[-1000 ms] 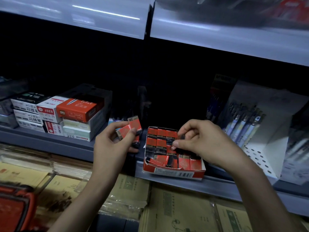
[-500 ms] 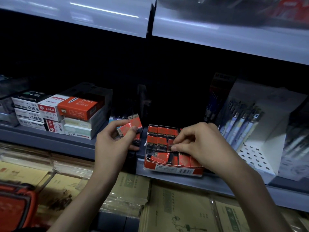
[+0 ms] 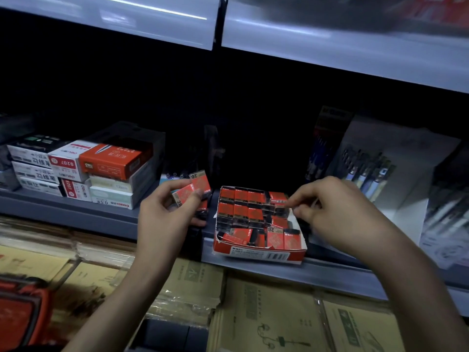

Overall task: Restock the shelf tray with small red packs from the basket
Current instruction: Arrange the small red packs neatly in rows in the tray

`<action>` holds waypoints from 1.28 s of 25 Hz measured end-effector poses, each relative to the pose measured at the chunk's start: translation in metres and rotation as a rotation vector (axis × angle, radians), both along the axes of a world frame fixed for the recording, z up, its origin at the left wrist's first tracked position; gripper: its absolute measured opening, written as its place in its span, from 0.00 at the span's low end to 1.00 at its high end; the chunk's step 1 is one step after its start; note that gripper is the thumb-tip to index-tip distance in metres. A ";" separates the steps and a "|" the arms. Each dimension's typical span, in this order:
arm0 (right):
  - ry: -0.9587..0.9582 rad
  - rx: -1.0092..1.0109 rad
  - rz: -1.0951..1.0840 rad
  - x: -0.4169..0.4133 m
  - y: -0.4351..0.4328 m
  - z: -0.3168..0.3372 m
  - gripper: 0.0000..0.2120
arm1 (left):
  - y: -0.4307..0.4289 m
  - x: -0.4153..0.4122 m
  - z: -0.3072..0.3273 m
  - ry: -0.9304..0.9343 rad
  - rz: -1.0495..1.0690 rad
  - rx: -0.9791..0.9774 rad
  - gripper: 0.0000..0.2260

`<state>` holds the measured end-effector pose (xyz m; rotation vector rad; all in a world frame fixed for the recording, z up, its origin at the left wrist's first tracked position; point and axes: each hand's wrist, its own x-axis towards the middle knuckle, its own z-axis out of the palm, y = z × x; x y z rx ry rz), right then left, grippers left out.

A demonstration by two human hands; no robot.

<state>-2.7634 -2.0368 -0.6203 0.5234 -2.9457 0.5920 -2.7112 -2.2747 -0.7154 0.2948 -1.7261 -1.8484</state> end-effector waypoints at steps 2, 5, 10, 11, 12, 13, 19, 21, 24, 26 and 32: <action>-0.019 0.029 -0.011 0.001 -0.003 -0.001 0.03 | 0.000 0.000 0.000 0.002 -0.003 0.000 0.07; -0.023 0.056 -0.019 0.002 -0.013 -0.008 0.01 | 0.002 0.001 0.001 0.006 -0.003 -0.006 0.06; -0.122 0.131 -0.036 -0.009 -0.022 -0.013 0.04 | 0.002 0.001 0.001 0.006 -0.001 -0.009 0.06; -0.138 0.139 -0.033 -0.012 -0.022 -0.012 0.04 | 0.003 0.002 0.001 0.008 -0.003 -0.007 0.07; -0.144 0.140 -0.025 -0.013 -0.022 -0.011 0.04 | 0.003 0.002 0.002 0.008 -0.004 -0.010 0.07; -0.148 0.130 -0.016 -0.013 -0.022 -0.010 0.03 | 0.004 0.003 0.002 0.006 -0.006 -0.012 0.07; 0.040 0.020 0.020 0.002 -0.013 0.000 0.05 | 0.001 0.001 0.001 0.002 0.014 -0.005 0.07; 0.032 -0.105 0.062 0.005 -0.014 0.001 0.06 | 0.002 0.001 0.001 -0.002 0.018 -0.012 0.07; 0.055 -0.219 0.101 0.003 -0.023 -0.006 0.07 | 0.004 0.001 0.002 -0.002 0.022 -0.014 0.06; 0.031 -0.269 0.133 0.001 -0.030 -0.012 0.11 | 0.004 0.001 0.003 -0.003 0.025 0.002 0.06; -0.042 -0.153 0.072 -0.003 -0.010 0.000 0.06 | 0.002 -0.001 0.004 0.003 0.020 0.008 0.06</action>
